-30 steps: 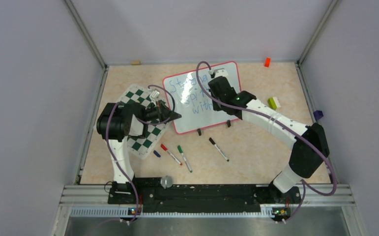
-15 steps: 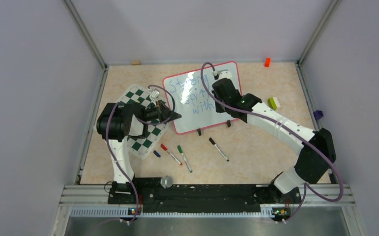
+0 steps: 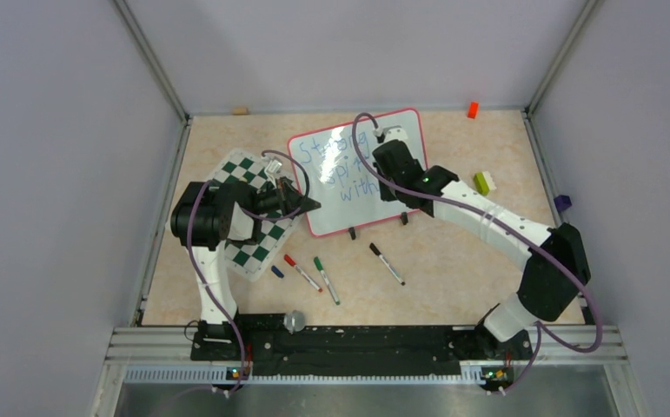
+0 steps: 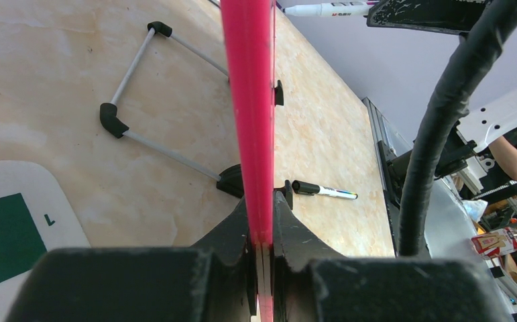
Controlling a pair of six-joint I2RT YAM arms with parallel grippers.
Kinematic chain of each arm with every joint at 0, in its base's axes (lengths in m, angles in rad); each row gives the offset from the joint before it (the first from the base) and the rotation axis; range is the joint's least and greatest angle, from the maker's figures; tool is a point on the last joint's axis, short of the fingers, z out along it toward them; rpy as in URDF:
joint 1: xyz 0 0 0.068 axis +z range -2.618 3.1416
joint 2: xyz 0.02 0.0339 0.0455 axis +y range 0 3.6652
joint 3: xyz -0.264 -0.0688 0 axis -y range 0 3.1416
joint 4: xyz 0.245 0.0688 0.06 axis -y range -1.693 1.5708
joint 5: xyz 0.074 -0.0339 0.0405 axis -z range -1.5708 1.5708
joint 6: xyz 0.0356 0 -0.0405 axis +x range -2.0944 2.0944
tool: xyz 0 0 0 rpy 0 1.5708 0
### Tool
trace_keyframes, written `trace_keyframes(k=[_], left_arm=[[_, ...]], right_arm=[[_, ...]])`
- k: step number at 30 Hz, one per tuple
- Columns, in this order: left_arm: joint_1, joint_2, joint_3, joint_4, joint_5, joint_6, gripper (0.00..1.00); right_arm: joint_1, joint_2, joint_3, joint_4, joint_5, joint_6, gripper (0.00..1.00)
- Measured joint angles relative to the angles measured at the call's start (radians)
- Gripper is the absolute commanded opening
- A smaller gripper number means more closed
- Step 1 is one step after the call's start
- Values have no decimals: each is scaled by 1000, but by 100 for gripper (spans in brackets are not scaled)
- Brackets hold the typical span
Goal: Write a sentence on the whiteboard
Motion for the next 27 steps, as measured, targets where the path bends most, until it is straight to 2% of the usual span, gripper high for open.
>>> trace_keyframes(k=[27], left_arm=[[0,0,0,0,-2,-3,0]], right_arm=[[0,33,-16,10,-10,8,0]])
